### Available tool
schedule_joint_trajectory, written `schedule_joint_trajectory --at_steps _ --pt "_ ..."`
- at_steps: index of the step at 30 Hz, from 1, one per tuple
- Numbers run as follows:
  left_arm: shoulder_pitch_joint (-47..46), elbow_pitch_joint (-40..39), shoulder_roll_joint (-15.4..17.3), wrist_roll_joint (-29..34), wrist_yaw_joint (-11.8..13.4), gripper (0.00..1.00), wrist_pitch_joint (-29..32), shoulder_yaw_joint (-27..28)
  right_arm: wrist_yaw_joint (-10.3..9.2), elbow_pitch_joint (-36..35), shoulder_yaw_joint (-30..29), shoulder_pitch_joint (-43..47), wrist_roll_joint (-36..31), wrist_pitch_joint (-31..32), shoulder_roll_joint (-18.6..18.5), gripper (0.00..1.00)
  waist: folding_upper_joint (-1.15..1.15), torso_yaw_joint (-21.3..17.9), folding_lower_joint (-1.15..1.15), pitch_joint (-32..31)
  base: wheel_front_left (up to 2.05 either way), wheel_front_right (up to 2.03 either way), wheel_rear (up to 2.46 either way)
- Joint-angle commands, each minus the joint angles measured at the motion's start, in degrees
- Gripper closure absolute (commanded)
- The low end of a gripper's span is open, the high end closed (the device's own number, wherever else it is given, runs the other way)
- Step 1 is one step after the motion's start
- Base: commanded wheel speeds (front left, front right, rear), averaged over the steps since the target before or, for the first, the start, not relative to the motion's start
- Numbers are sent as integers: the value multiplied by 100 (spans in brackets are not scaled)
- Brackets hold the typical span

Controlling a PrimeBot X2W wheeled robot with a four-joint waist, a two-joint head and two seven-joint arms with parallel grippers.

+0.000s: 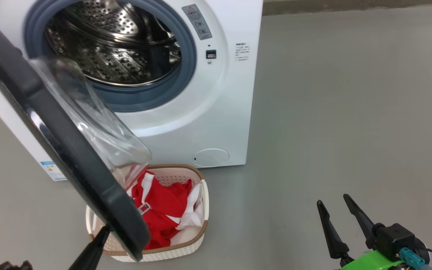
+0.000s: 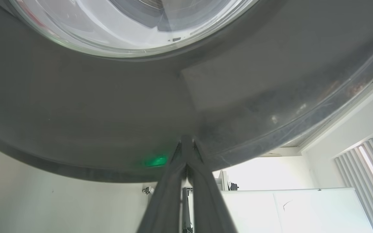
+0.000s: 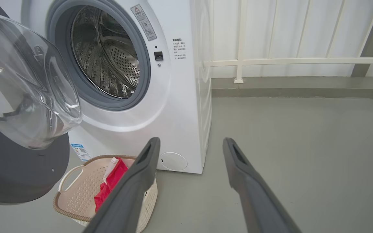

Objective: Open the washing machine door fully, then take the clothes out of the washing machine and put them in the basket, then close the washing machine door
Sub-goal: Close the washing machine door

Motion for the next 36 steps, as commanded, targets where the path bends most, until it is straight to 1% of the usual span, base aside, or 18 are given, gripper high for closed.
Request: schedule_joint_trajectory --at_steps 1,8,23,29,36 --pt "-307 -134 67 -33 -106 100 85 103 35 -147 119 -270 -9 -60 -48 0 0 -117 0 84 0 0 0" --pt "-651 24 56 -93 -157 100 110 94 35 -180 113 -355 -27 -64 -48 0 0 -329 0 279 0 0 0" --pt "-1718 613 240 -153 -282 100 392 3 35 -219 194 -650 7 -73 -48 0 0 -765 0 773 0 0 0" --pt "-2031 811 313 -160 -312 100 425 53 35 -182 223 -744 63 -79 -48 0 0 -956 0 908 0 0 0" --pt "-2379 998 394 -216 -330 100 519 88 35 -156 261 -786 114 -85 -48 0 0 -1082 0 996 0 0 0"
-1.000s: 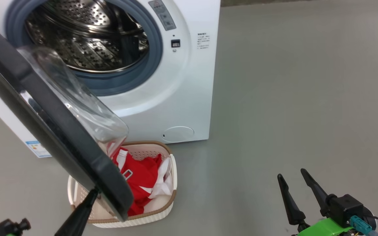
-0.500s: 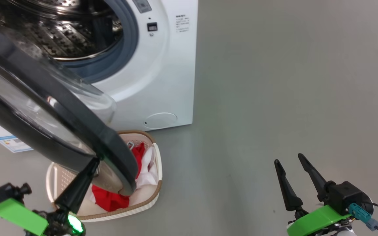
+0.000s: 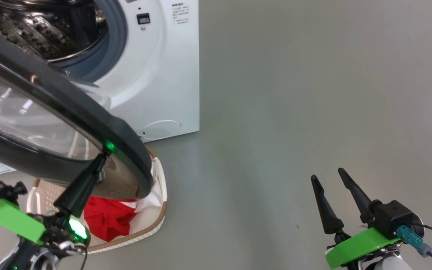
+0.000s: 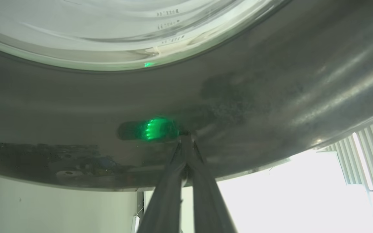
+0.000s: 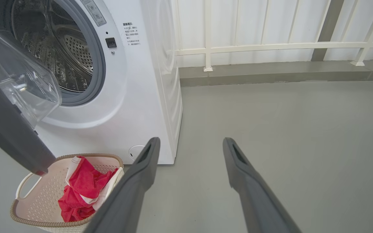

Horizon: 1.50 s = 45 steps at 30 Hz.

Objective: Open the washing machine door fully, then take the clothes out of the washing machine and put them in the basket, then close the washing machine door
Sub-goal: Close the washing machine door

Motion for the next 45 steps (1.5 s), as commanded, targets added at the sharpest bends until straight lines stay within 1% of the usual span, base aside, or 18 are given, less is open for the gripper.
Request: schedule_joint_trajectory --at_steps 1,13,18,24,28,29,35,36,37,38,39,40,45 --pt "-307 -86 161 -52 -79 100 55 208 35 -118 163 -195 69 -65 -45 0 0 -55 0 50 0 0 0" --pt "-875 335 303 -73 -99 100 125 292 35 -142 221 -270 125 -67 -45 0 0 -205 0 123 0 0 0" --pt "-892 376 349 -60 -110 100 159 335 35 -129 218 -239 127 -67 -45 0 0 -172 0 85 0 0 0" --pt "-646 217 286 -40 -124 100 186 391 35 -106 222 -208 136 -67 -45 0 0 -19 0 -2 0 0 0" --pt "-266 -103 149 -55 -129 100 90 547 35 -96 232 -185 161 -67 -45 0 0 98 0 -91 0 0 0" --pt "-2 -321 69 26 -130 100 -6 621 35 -86 248 -171 178 -67 -45 0 0 167 0 -138 0 0 0" --pt "725 -1046 -305 185 -131 99 -506 866 35 -52 251 -134 204 -67 -45 0 0 414 0 -278 0 0 0" --pt "827 -1137 -348 229 -131 73 -611 882 35 -44 246 -126 198 -67 -45 0 0 459 0 -299 0 0 0" --pt "921 -1227 -386 258 -131 54 -706 879 35 -40 238 -118 193 -67 -45 0 0 501 0 -316 0 0 0" --pt "1011 -1315 -415 306 -131 22 -809 872 35 -38 227 -111 185 -68 -45 0 0 545 0 -335 0 0 0" --pt "1093 -1384 -438 375 -131 7 -940 869 35 -35 213 -101 177 -68 -45 0 0 591 0 -354 0 0 0" --pt "1162 -1443 -458 424 -131 0 -1064 853 35 -29 200 -91 171 -68 -45 0 0 633 0 -377 0 0 0" --pt "1467 -1627 -501 851 -131 0 -1732 710 35 10 141 -30 144 -68 -45 0 0 790 0 -504 0 0 0"
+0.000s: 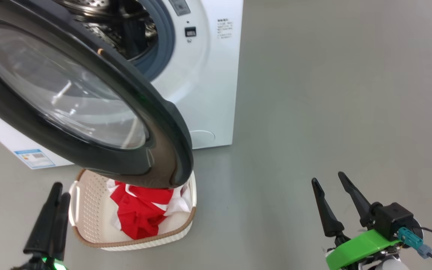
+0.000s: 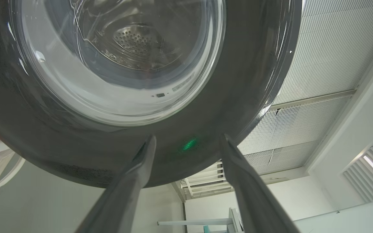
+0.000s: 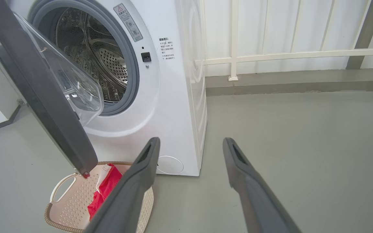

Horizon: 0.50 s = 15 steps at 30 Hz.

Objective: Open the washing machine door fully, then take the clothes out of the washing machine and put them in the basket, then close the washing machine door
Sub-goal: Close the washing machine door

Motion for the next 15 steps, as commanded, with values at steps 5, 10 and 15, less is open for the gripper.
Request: schedule_joint_trajectory --at_steps 5,10,15 --pt "256 -383 26 892 -39 0 -962 -31 35 -42 37 83 -83 -52 -42 0 0 185 0 -278 0 0 0" --pt "404 -572 33 2359 159 0 -1829 -310 35 -26 -30 161 -147 -52 -42 0 0 235 0 -465 0 0 0" --pt "453 -743 230 4115 539 0 -2440 -667 35 -28 -73 241 -228 -52 -42 0 0 280 0 -638 0 0 0"
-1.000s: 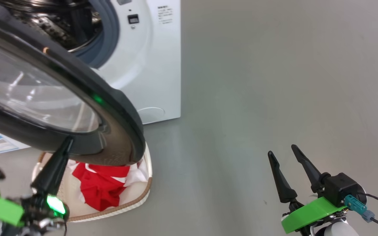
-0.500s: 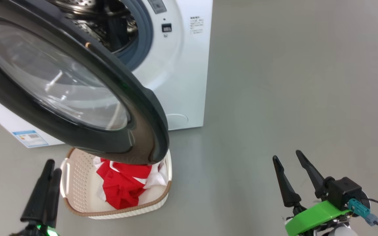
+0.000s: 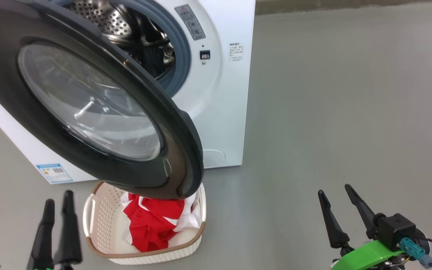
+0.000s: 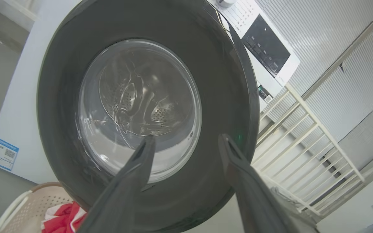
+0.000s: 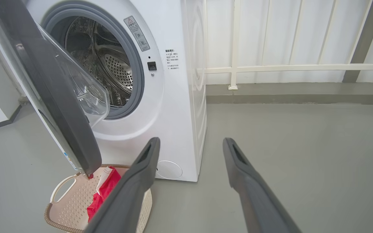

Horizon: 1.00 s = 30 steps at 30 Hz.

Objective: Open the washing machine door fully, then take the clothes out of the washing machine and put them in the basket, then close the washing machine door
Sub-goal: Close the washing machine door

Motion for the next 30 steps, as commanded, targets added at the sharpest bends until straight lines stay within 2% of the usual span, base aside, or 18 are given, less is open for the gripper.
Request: schedule_joint_trajectory --at_steps 1,2,3,4,7,12,19,30 --pt "-25 -195 150 370 97 0 -114 96 35 -118 95 -35 -107 -52 -43 0 0 45 0 -101 0 0 0" --pt "-6 -201 248 791 204 0 -200 5 35 -120 87 -15 -121 -52 -43 0 0 55 0 -137 0 0 0" --pt "32 -199 376 1473 405 0 -315 -191 35 -139 71 20 -159 -41 -43 0 0 77 0 -171 0 0 0" --pt "51 -180 460 1825 504 0 -367 -286 35 -151 63 36 -177 -33 -43 0 0 91 0 -188 0 0 0" --pt "142 -55 614 2558 741 0 -418 -538 35 -192 45 90 -225 -4 -43 0 0 123 0 -227 0 0 0" --pt "293 241 790 3352 1008 0 -421 -860 35 -250 13 192 -278 53 -43 0 0 152 0 -276 0 0 0" --pt "450 562 847 3847 1250 0 -446 -1086 35 -271 -10 368 -310 84 -43 0 0 162 0 -358 0 0 0" --pt "511 854 771 3888 1404 0 -527 -1127 35 -320 -28 498 -340 141 -43 0 0 119 0 -415 0 0 0"
